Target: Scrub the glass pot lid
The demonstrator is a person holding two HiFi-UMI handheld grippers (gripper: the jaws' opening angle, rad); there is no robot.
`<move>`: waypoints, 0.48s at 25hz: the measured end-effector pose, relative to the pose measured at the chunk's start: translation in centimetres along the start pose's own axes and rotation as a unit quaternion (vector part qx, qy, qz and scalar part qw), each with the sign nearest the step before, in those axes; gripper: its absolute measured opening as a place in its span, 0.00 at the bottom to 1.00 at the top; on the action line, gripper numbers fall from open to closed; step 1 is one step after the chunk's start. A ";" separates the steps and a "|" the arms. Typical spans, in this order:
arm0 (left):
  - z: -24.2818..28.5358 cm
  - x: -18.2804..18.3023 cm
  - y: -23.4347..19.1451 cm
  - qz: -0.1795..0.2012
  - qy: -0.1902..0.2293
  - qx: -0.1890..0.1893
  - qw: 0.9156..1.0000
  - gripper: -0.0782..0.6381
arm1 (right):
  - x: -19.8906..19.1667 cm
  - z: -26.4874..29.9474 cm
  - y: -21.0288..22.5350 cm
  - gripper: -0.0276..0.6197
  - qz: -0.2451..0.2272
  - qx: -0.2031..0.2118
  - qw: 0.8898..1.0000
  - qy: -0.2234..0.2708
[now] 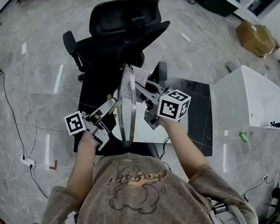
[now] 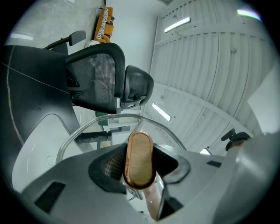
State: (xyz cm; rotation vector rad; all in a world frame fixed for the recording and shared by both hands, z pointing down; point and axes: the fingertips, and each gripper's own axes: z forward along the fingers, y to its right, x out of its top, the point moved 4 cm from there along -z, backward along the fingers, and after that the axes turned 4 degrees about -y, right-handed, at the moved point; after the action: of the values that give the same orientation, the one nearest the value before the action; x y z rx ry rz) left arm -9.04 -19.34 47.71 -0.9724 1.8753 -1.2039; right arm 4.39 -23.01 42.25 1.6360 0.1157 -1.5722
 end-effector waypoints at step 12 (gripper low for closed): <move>0.0 -0.3 0.1 -0.011 0.003 -0.006 1.000 0.36 | -6.7 2.3 5.0 0.17 0.017 -0.045 0.996 -0.079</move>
State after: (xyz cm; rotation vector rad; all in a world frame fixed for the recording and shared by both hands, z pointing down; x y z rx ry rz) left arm -8.90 -19.03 47.61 -0.9992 1.8819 -1.2110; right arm 4.15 -24.47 50.80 1.4329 0.0723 -1.6392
